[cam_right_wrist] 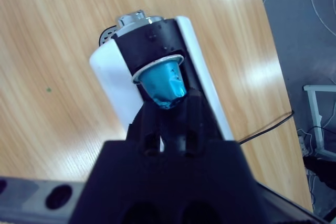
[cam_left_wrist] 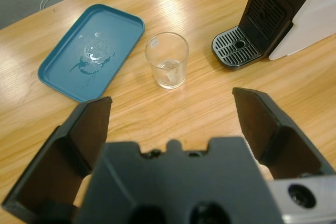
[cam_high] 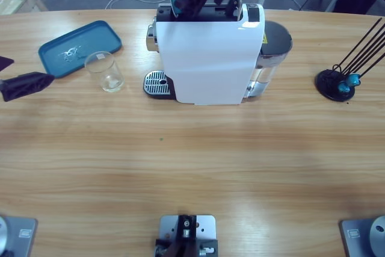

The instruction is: Pour coffee

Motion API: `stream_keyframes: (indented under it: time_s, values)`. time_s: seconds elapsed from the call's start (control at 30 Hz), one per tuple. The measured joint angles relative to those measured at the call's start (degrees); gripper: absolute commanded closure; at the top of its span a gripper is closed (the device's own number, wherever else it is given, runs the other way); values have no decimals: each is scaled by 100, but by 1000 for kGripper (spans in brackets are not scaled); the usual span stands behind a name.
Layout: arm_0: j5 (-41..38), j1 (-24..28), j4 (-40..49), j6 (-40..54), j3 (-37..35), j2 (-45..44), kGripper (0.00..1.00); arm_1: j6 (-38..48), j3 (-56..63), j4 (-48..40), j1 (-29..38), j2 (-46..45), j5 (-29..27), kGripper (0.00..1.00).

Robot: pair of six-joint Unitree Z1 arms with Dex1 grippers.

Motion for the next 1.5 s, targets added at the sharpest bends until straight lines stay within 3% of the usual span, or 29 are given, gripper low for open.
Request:
stream_keyframes:
  time_s: [0.1, 0.27, 0.93, 1.07, 1.13, 1.17, 1.23, 1.27, 1.5]
  values:
    - [0, 0, -2, 0, 0, 0, 11, 17, -6, 40, 5, 0, 7, 282]
    - [0, 0, -3, 0, 0, 0, 13, 46, -79, 124, 2, 32, 7, 158]
    - [0, 0, -10, 0, 0, 6, 13, 75, -976, 851, 59, 448, -190, 142]
    - [0, 0, -11, 0, 0, 6, 13, 181, -1605, 1164, 62, 505, -408, 47]
    - [0, 0, -11, 0, 0, 7, 13, 263, -2252, 1523, 62, 585, -462, 114]
    - [0, 0, -11, 0, 0, 7, 13, 296, -2525, 1675, 62, 602, -478, 242]
    - [0, 0, -11, 0, 0, 7, 13, 384, -2871, 1900, 63, 602, -488, 820]
    - [0, 0, -11, 0, 0, 7, 13, 460, -2928, 1979, 63, 602, -488, 994]
    - [0, 0, -11, 0, 0, 7, 13, 729, -3063, 2396, 122, 711, -203, 1000]
